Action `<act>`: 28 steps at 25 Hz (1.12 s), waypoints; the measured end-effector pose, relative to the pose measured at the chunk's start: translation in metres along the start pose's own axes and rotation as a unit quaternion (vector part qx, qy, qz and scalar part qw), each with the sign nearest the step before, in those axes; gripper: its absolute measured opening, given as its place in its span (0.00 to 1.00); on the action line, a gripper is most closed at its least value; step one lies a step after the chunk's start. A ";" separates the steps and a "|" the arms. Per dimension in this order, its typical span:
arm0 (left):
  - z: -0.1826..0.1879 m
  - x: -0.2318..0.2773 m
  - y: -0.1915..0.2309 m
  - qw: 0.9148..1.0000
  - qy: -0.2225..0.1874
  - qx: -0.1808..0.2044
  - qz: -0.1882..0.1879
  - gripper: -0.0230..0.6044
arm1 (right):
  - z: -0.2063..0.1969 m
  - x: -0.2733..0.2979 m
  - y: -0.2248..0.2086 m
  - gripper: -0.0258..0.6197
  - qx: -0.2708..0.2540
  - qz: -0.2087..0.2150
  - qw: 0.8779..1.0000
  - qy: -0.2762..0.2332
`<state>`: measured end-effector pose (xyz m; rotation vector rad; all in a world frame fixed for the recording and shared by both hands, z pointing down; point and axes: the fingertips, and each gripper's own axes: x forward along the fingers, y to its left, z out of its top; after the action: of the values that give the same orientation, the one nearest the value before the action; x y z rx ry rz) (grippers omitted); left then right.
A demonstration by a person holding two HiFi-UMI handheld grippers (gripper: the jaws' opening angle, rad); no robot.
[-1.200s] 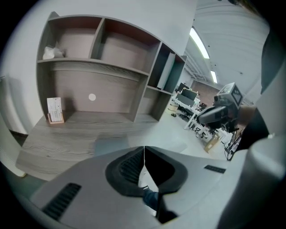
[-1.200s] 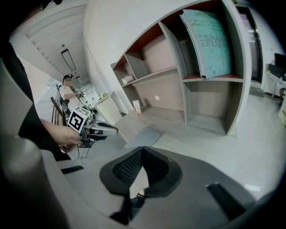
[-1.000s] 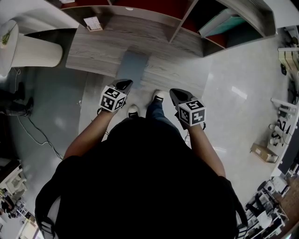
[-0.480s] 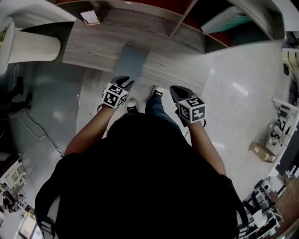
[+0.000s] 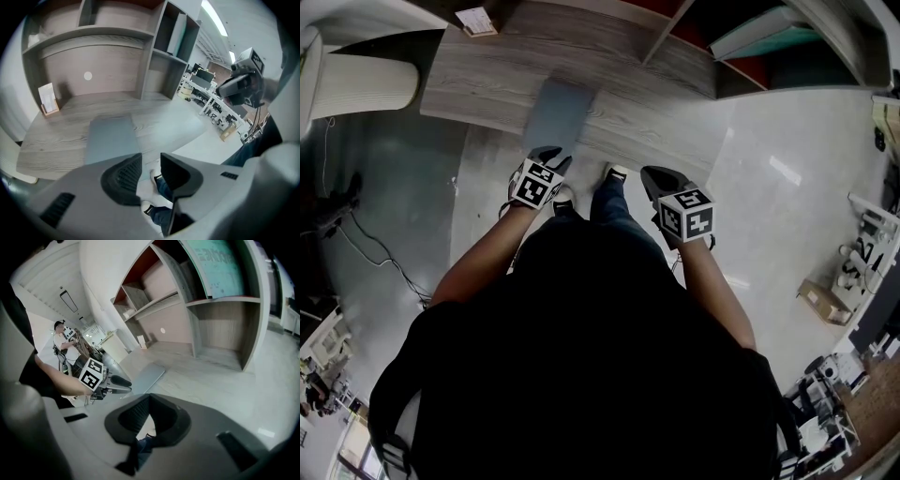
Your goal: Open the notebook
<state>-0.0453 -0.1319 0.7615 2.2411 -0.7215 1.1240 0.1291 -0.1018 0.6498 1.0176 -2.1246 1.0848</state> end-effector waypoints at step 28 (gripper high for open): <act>-0.037 0.054 0.014 0.990 0.073 0.049 0.108 0.38 | -0.024 -0.002 -0.025 0.04 0.010 0.011 0.999 0.033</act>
<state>-0.0474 -0.1290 0.8281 2.1708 -0.8805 1.4416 0.1535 -0.0904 0.6717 0.9553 -2.0807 1.1364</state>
